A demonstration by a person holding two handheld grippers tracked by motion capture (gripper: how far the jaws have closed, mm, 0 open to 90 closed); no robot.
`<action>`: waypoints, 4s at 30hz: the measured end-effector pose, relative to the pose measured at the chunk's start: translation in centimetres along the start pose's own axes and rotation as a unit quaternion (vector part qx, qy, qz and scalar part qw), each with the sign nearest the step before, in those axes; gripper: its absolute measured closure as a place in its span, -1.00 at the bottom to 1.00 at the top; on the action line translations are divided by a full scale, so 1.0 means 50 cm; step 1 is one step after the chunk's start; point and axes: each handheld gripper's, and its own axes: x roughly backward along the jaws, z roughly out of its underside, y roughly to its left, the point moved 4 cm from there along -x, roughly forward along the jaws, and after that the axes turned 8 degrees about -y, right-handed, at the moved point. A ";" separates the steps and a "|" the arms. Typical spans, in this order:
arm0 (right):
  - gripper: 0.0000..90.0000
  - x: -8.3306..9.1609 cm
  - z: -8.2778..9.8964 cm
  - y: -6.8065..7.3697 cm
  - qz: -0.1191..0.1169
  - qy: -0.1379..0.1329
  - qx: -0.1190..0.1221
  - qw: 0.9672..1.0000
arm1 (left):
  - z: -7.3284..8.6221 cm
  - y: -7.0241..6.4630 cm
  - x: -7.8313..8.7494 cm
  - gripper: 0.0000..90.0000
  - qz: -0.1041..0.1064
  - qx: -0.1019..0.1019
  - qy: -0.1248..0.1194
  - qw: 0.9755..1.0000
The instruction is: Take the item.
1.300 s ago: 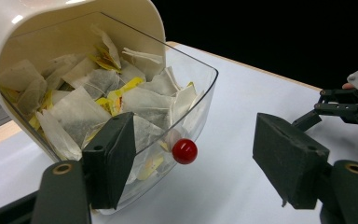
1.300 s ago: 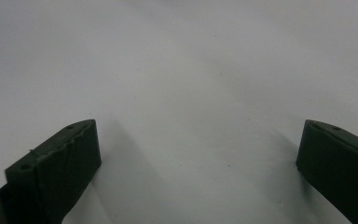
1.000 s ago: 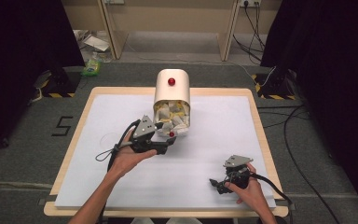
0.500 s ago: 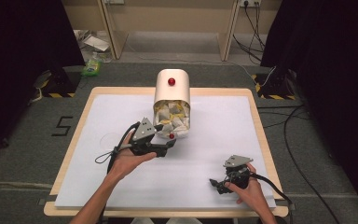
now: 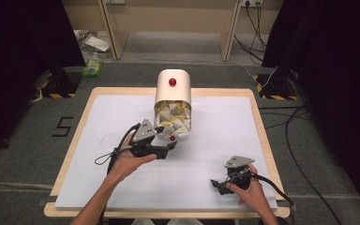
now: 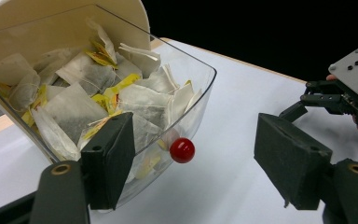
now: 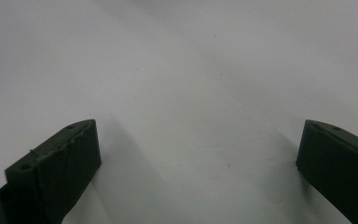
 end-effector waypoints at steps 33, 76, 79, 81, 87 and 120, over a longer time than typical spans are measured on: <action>-0.99 0.000 0.000 0.000 0.000 0.000 -0.001 1.000 | -0.033 0.104 -0.036 0.26 -0.014 0.002 0.037 0.999; -1.00 0.000 0.000 0.000 0.000 -0.001 0.000 1.000 | -0.078 0.100 -0.037 0.99 -0.003 -0.010 0.014 1.000; -1.00 0.000 0.000 0.001 -0.001 -0.001 -0.003 1.000 | -0.096 0.094 -0.029 0.99 -0.002 -0.014 0.001 1.000; -1.00 0.000 0.000 0.000 0.000 -0.001 -0.001 1.000 | -0.110 0.090 -0.023 0.99 -0.003 -0.018 -0.005 1.000; -1.00 0.000 0.000 0.000 0.000 0.000 -0.001 1.000 | -0.139 0.090 -0.012 0.99 -0.004 -0.024 -0.020 1.000; -1.00 0.000 0.000 0.000 0.000 0.000 -0.001 1.000 | -0.201 0.144 0.120 0.99 -0.022 0.002 -0.071 0.997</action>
